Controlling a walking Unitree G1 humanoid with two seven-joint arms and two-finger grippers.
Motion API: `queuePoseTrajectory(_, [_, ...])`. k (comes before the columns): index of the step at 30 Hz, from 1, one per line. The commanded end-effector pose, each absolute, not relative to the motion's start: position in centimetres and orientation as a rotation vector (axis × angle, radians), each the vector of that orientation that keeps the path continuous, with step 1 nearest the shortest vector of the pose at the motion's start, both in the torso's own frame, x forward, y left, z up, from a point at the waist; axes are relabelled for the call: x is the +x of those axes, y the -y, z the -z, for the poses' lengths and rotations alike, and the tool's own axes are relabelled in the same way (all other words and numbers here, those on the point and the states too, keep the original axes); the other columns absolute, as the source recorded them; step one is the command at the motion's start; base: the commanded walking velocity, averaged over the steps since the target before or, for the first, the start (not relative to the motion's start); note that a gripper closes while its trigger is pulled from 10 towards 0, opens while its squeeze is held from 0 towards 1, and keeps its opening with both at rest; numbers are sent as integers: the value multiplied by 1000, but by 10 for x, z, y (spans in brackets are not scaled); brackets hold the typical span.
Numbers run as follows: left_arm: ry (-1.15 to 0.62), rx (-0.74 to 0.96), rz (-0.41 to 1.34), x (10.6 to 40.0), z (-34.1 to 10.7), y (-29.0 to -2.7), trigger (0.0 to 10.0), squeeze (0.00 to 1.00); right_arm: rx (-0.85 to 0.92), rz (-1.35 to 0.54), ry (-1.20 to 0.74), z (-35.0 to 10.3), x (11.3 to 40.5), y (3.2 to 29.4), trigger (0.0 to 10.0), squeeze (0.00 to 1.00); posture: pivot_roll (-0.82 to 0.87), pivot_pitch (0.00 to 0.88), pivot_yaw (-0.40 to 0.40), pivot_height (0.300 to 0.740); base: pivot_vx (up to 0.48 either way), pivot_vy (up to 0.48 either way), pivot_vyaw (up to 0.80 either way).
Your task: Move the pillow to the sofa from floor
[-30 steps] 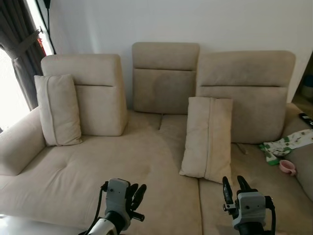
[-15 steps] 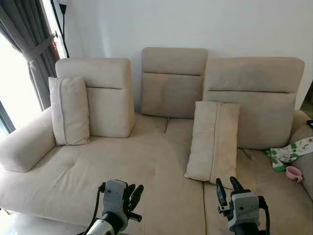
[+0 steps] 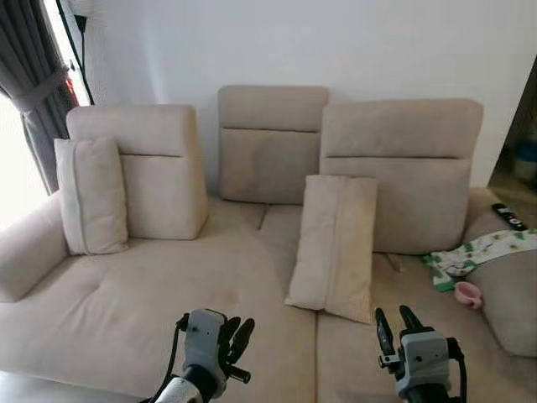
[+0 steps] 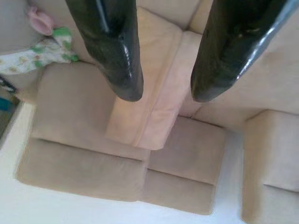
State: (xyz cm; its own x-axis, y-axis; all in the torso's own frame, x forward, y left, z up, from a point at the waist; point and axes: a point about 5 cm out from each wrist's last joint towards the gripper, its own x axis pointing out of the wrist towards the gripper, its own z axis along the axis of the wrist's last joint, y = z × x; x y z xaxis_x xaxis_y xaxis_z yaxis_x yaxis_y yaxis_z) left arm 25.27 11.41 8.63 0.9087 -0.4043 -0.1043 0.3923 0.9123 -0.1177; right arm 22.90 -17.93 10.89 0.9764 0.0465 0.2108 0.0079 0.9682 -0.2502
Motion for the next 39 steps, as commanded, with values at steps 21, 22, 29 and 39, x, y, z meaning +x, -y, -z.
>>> queuePoseTrajectory(21, [-134, -96, 415, 253, -84, -112, 10000, 0, -274, -13, 189, -104, 226, 184, 10000, 0, 127, 0, 60, 740, 0, -408, 0])
queuePoseTrajectory(22, [-134, -96, 415, 253, -84, -112, 10000, 0, -274, -13, 189, -104, 226, 184, 10000, 0, 127, 0, 60, 740, 0, -375, 0])
queuePoseTrajectory(29, [-134, -104, 414, 254, -84, -111, 10000, 0, -274, -14, 187, -104, 227, 184, 10000, 0, 126, 0, 59, 740, 0, 0, 0])
queuePoseTrajectory(39, [-135, -104, 417, 255, -84, -110, 10000, 0, -277, -45, 169, -101, 229, 180, 10000, 0, 124, 0, 58, 740, 0, 0, 0])
